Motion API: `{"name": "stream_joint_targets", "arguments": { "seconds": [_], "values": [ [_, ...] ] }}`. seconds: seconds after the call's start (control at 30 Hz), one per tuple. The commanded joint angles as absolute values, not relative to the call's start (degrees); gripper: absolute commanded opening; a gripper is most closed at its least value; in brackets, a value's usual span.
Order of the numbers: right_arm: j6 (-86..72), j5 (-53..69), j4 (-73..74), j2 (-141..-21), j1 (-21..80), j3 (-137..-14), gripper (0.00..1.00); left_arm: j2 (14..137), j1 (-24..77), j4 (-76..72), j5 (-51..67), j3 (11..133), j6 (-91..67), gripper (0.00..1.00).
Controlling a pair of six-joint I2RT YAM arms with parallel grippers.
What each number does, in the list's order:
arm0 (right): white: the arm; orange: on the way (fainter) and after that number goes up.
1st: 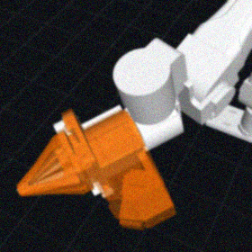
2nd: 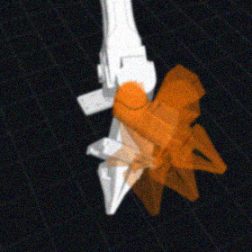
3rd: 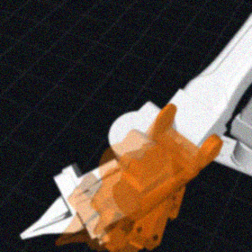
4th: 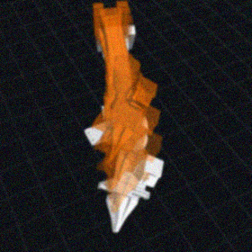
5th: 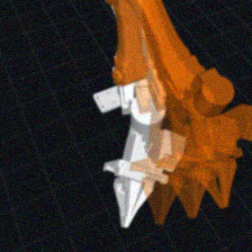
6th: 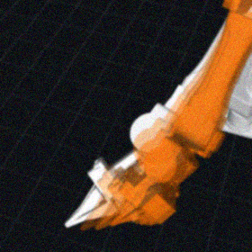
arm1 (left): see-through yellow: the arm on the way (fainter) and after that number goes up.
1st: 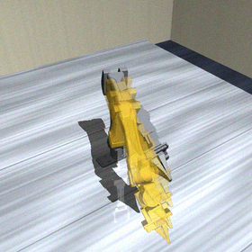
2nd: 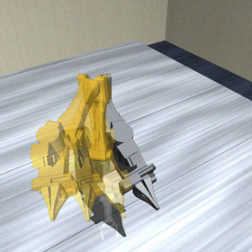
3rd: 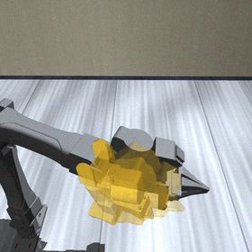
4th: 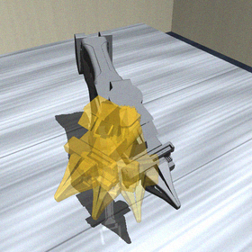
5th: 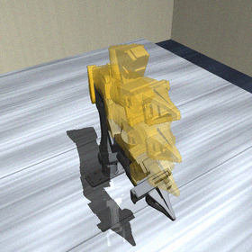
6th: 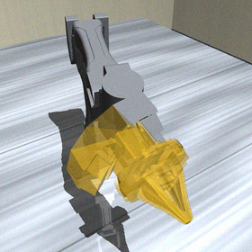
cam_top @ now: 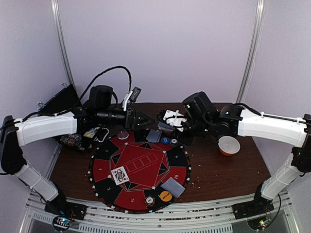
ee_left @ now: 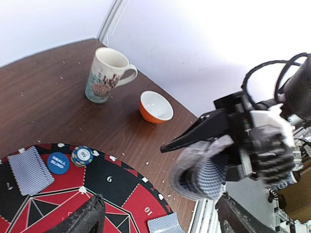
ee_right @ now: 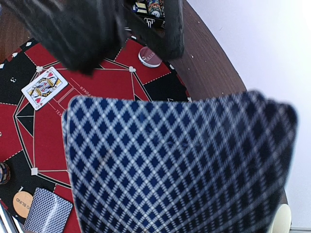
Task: Distribute texas hold em gaming equipment
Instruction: Pick up the poker card from the face-down deck piles.
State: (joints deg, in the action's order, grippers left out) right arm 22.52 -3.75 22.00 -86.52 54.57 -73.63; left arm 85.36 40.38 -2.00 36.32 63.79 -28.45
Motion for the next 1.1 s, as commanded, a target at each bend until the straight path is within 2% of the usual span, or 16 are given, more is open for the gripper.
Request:
{"name": "stream_joint_targets", "arguments": {
  "seconds": [0.0,0.4,0.57,0.7,0.83,1.07],
  "values": [
    [22.41,-2.4,20.42,-86.95,55.29,-75.76,0.29,87.23,40.18,-12.17,41.59,63.94,-32.3,0.83],
    [22.84,-2.11,20.04,-89.44,56.24,-77.3,0.29,91.36,40.32,-11.14,43.2,66.12,-31.18,0.86],
    [22.94,-1.76,20.19,-90.37,56.39,-78.11,0.29,91.92,40.41,-8.74,39.07,67.33,-30.09,0.85],
    [23.03,-2.33,20.39,-90.59,56.54,-78.07,0.29,91.85,40.51,-4.65,34.07,69.13,-27.79,0.73],
    [22.87,-3.53,20.26,-89.82,56.52,-77.02,0.29,90.53,40.77,2.33,29.53,70.44,-23.33,0.48],
    [22.86,-4.92,20.62,-89.36,56.33,-75.67,0.29,86.49,40.74,7.55,24.07,69.2,-19.79,0.39]
  ]
}}
